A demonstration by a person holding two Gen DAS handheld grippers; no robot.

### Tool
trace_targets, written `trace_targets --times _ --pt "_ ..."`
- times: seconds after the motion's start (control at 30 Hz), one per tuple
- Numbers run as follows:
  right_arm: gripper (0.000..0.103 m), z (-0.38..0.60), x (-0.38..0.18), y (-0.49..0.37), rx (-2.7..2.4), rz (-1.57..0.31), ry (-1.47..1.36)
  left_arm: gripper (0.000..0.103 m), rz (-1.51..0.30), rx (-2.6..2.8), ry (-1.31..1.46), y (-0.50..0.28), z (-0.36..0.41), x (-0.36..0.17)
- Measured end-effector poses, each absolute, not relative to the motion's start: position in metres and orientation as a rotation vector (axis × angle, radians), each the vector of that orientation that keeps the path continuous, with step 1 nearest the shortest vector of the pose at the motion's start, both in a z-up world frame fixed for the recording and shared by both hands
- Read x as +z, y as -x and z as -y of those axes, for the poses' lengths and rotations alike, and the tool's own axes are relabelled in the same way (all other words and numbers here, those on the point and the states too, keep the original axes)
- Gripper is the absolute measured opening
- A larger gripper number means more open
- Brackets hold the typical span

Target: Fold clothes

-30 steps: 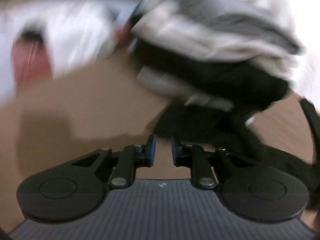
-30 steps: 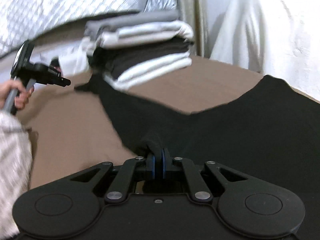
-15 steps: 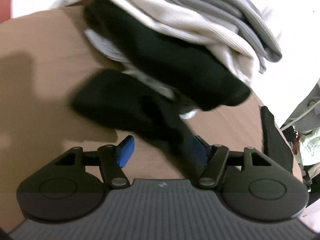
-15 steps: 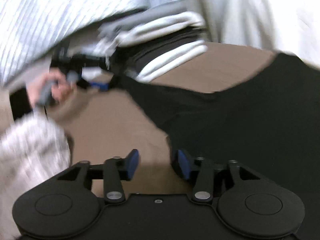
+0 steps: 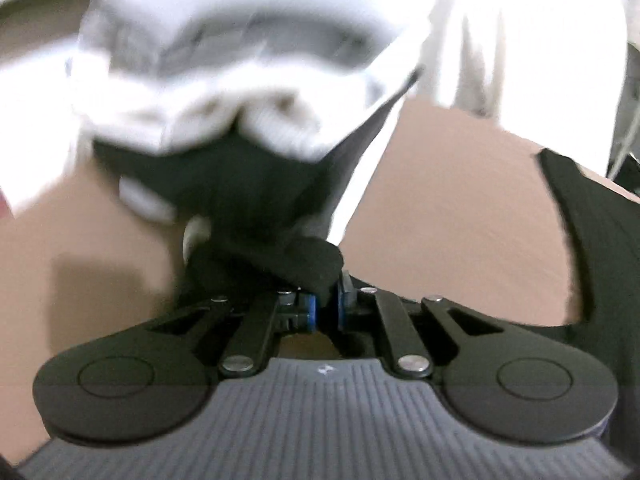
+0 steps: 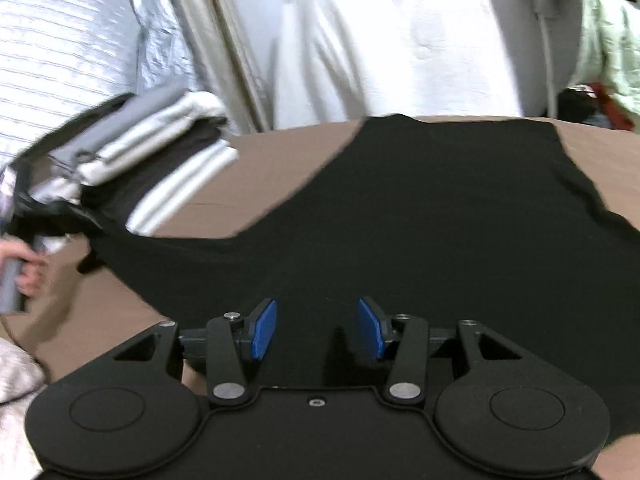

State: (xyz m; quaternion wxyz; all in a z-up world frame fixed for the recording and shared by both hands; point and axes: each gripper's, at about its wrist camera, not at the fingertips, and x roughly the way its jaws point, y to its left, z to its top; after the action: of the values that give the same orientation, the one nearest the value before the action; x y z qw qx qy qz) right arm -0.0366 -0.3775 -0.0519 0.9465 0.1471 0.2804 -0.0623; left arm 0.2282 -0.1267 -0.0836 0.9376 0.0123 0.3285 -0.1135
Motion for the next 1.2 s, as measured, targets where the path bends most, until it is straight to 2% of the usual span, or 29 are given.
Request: trace_targets --times 0.23,0.37,0.53,0.63,0.77,0.8,0.87,0.93,0.97,1.0,1.1,1.2 --pt "0.051 0.4 -0.065 0.054 -0.163 -0.571 -0.381 0.008 -0.379 -0.393 -0.234 -0.15 0.218 -0.016" --pt "0.051 0.408 -0.065 0.061 -0.165 -0.565 -0.383 0.008 -0.317 -0.602 -0.259 -0.112 0.287 0.017" --pt "0.051 0.416 -0.061 0.07 -0.174 -0.555 -0.365 0.008 -0.374 -0.888 -0.185 -0.083 0.38 0.027" --pt "0.051 0.423 -0.062 0.076 -0.197 -0.557 -0.367 0.009 -0.456 -1.012 -0.184 -0.063 0.435 0.011" --pt "0.051 0.435 -0.067 0.082 -0.234 -0.573 -0.382 0.022 -0.643 -1.097 -0.282 -0.042 0.501 -0.03" --pt "0.051 0.438 -0.068 0.083 -0.229 -0.584 -0.378 0.022 -0.688 -1.098 -0.304 -0.041 0.51 -0.041" --pt "0.051 0.441 -0.068 0.087 -0.222 -0.595 -0.357 0.023 -0.719 -1.124 -0.316 -0.044 0.512 -0.051" --pt "0.051 0.445 -0.066 0.094 -0.22 -0.597 -0.329 0.032 -0.677 -1.122 -0.339 -0.047 0.5 -0.051" --pt "0.051 0.447 -0.063 0.096 -0.222 -0.599 -0.321 0.044 -0.652 -1.117 -0.348 -0.05 0.493 -0.05" --pt "0.051 0.45 -0.061 0.097 -0.223 -0.595 -0.318 0.05 -0.619 -1.102 -0.35 -0.055 0.483 -0.047" --pt "0.051 0.458 -0.054 0.101 -0.216 -0.569 -0.336 0.057 -0.562 -1.016 -0.313 -0.08 0.442 -0.039" --pt "0.051 0.463 -0.051 0.1 -0.204 -0.553 -0.366 0.058 -0.637 -0.88 -0.26 -0.114 0.404 -0.05"
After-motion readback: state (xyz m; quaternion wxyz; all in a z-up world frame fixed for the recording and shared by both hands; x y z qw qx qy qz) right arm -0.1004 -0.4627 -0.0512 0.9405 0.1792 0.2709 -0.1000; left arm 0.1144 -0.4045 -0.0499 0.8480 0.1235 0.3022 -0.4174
